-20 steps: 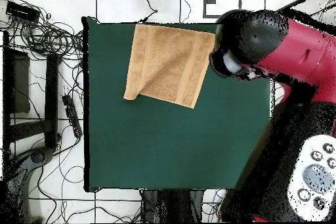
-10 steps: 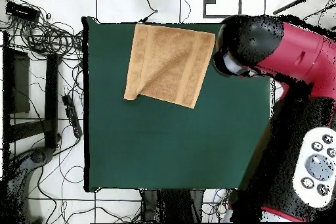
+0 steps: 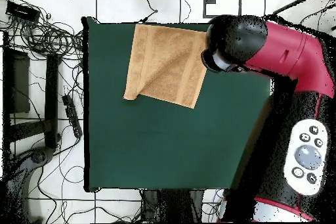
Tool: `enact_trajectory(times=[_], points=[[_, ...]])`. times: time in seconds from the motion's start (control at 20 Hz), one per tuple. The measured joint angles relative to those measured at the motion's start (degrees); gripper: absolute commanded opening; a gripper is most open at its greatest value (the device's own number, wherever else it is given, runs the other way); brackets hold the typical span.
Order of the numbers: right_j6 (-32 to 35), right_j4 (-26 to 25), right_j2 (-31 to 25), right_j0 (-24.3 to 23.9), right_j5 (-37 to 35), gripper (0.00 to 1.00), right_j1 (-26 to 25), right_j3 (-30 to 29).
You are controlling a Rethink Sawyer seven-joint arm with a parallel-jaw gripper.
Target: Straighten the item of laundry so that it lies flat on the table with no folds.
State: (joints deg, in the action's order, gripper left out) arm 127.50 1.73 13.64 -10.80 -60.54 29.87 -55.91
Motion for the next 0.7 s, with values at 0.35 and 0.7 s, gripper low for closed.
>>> enact_trajectory(times=[0.35, 0.7], points=[[0.0, -3.4, -1.2, 0.1, 3.8, 1.0, -0.7, -0.8], [0.0, -5.1, -1.7, 0.2, 11.4, 1.0, -1.9, -3.0]])
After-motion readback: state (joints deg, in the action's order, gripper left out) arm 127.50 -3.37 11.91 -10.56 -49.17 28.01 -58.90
